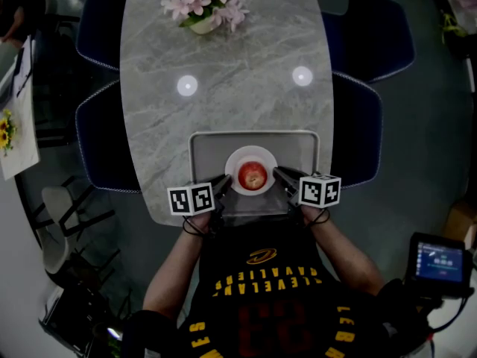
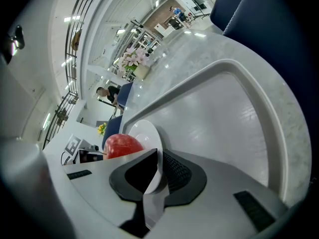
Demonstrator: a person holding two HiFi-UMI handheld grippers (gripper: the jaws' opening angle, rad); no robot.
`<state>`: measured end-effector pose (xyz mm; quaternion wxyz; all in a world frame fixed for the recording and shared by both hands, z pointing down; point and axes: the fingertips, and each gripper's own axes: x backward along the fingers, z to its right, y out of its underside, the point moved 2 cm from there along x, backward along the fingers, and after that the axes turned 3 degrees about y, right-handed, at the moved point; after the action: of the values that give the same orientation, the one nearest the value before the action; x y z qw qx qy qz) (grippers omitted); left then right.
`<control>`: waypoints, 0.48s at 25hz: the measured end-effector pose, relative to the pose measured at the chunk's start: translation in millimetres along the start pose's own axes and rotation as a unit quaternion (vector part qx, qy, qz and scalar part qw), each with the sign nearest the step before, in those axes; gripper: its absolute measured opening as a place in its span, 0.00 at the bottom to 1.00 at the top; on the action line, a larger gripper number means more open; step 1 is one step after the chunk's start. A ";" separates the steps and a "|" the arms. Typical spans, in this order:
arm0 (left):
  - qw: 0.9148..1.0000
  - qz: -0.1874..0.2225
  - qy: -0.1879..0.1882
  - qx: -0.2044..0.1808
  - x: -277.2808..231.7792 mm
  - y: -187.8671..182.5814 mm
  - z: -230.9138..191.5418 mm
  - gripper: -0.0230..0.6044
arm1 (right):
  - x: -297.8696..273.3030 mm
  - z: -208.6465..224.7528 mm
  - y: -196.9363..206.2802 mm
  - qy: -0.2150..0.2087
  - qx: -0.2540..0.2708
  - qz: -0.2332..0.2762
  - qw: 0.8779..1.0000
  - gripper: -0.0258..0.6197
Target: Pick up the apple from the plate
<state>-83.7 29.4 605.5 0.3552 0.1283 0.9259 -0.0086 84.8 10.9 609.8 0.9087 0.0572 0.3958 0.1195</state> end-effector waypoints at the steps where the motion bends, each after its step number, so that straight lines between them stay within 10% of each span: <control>1: 1.000 -0.002 0.001 0.003 0.6 -0.5 0.3 0.10 | 0.2 -0.5 -0.2 0.000 -0.005 -0.003 1.000 0.10; 12: 0.999 -0.013 0.022 0.027 5.1 -9.9 6.8 0.09 | 4.1 -6.1 -10.1 -0.013 -0.042 -0.025 0.999 0.10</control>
<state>-85.3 20.2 596.3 0.3310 0.1256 0.9346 -0.0352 84.8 2.3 600.8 0.9180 0.0105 0.3801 0.1128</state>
